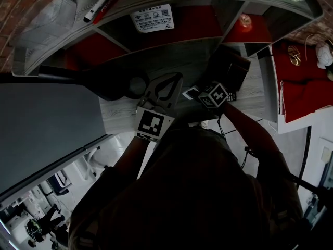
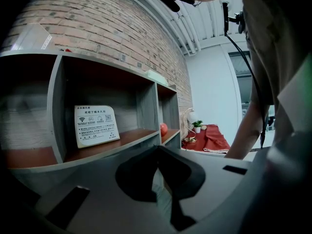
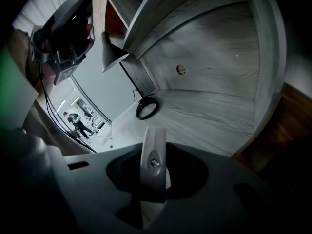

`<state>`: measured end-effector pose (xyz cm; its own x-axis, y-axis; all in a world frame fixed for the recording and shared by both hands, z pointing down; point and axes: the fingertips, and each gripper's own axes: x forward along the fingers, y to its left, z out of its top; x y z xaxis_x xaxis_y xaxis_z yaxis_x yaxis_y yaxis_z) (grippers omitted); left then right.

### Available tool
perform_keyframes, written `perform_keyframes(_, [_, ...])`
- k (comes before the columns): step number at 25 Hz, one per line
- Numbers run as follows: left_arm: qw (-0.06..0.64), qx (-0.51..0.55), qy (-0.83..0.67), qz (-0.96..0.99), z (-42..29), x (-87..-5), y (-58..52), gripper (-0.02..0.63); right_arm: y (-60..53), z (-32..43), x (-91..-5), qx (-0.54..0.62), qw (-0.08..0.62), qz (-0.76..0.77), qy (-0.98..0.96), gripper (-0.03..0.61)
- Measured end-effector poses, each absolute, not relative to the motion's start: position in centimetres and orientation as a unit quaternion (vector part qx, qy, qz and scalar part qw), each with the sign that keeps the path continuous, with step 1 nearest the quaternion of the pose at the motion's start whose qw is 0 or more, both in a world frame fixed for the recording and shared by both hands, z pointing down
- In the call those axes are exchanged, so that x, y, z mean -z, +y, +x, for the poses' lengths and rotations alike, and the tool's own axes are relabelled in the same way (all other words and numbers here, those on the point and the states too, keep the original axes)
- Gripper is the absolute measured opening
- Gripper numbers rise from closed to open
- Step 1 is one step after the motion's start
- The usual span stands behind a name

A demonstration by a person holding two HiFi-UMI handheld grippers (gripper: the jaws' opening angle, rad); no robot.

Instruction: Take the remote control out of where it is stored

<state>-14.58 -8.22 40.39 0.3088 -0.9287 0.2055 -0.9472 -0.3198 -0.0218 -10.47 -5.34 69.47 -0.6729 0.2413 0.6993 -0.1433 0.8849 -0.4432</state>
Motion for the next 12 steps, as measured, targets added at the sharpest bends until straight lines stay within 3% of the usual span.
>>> perform_keyframes(4, [0.018, -0.113, -0.569, 0.814, -14.8, -40.1, -8.2, 0.012, -5.1, -10.2, -70.9, -0.287, 0.411, -0.019, -0.865, 0.086])
perform_keyframes(12, [0.016, -0.115, -0.566, 0.816, -14.8, -40.2, -7.9, 0.012, -5.9, -9.6, -72.8, -0.319, 0.41, 0.017, -0.854, 0.086])
